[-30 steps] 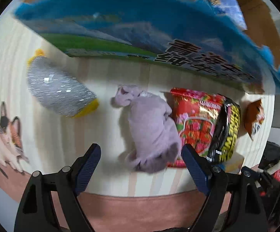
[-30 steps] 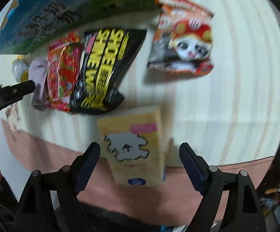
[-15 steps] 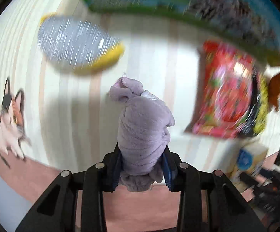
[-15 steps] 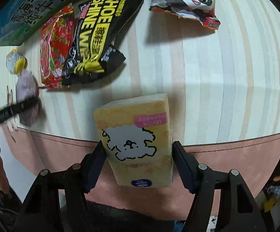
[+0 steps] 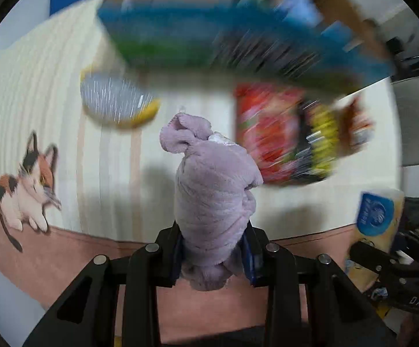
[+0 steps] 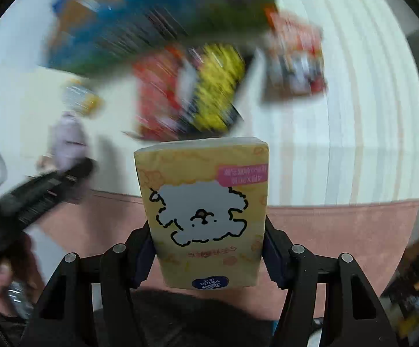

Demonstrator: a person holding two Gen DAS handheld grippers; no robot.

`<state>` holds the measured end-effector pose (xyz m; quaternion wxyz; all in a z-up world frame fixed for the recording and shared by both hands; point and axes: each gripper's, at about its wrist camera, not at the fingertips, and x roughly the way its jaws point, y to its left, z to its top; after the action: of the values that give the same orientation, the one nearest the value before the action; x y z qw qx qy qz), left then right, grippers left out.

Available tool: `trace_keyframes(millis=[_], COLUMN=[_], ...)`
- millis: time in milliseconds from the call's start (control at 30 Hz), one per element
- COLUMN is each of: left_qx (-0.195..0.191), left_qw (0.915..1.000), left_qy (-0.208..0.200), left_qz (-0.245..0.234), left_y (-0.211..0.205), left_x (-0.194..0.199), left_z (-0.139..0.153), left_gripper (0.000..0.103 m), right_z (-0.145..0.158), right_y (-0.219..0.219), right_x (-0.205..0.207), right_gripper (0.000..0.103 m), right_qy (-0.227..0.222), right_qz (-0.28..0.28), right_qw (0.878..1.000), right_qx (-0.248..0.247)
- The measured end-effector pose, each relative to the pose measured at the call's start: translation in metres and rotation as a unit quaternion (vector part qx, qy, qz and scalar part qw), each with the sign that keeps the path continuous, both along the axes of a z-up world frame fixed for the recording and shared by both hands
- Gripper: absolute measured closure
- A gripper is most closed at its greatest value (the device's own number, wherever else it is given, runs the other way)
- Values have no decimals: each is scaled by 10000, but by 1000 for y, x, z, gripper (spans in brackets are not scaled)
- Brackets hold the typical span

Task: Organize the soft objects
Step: 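Place the cloth and tissue pack into the box and release both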

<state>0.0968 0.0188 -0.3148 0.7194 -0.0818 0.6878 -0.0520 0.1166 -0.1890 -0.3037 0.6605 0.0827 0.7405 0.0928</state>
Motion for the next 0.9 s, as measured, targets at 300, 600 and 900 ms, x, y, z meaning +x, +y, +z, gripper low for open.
trace_keyframes(millis=[300,600,900], left_qx=[-92,-206,-63], left_qw=[9957,9997,9971], left_qy=[-817,136,735], left_qz=[-423,19,-200], left_y=[-19,5,-13], left_x=[129,270,335], left_z=[109,32,-13], left_gripper=[73,73,73], right_z=[134,46,-25], right_y=[16,8,20], right_x=[122,234,266], right_gripper=[37,37,37], right_qy=[-1292,-563,50], right_qz=[124,116,194], right_qw=[9915,9965,9958], right_qx=[97,-603,-898])
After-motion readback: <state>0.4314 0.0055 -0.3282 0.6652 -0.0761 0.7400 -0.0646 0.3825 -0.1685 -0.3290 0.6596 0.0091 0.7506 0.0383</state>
